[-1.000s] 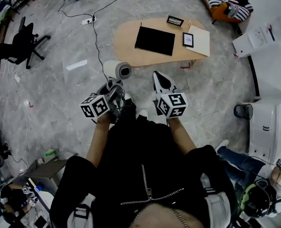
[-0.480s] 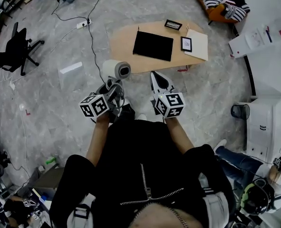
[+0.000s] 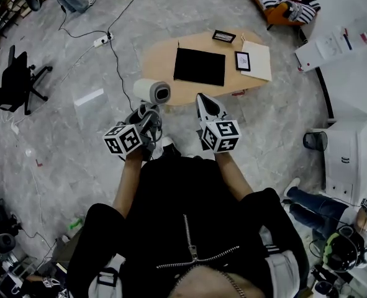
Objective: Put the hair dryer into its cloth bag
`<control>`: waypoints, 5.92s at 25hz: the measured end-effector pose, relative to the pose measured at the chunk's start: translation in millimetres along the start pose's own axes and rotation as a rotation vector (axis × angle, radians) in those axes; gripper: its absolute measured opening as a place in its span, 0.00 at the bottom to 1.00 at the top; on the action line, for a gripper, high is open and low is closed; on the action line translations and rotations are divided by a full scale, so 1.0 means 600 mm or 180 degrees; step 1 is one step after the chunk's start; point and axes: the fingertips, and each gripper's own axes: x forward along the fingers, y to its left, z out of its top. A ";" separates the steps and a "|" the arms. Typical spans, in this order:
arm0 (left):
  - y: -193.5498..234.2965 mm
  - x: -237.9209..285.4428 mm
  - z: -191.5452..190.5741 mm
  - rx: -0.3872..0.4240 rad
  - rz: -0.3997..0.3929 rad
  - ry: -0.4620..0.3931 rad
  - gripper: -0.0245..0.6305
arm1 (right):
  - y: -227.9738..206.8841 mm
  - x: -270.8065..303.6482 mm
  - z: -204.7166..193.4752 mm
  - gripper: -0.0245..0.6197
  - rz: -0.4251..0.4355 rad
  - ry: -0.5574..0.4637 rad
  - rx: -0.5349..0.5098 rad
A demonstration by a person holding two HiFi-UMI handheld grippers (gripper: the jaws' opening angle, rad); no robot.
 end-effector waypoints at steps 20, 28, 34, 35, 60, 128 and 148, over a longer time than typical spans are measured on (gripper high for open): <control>0.055 0.057 0.042 0.0057 -0.0248 0.0376 0.36 | -0.008 0.078 -0.011 0.05 -0.0303 0.0107 0.0227; 0.083 0.112 0.073 0.0022 -0.0226 0.0386 0.36 | -0.050 0.138 -0.007 0.05 -0.0314 0.0186 0.0266; 0.104 0.170 0.120 0.0093 -0.0212 0.0459 0.36 | -0.077 0.219 0.011 0.05 -0.0250 0.0231 0.0337; 0.107 0.179 0.129 0.0098 -0.0218 0.0469 0.36 | -0.082 0.233 0.015 0.05 -0.0243 0.0242 0.0349; 0.205 0.351 0.293 -0.0157 -0.0029 0.0430 0.36 | -0.214 0.498 -0.004 0.24 -0.0139 0.0929 0.0617; 0.584 0.582 0.075 0.0522 -0.0871 0.1530 0.36 | -0.354 0.683 -0.621 0.10 -0.1020 0.2794 0.0102; 0.590 0.587 0.065 0.0586 -0.0901 0.1626 0.36 | -0.374 0.716 -0.618 0.17 -0.0958 0.2877 0.0132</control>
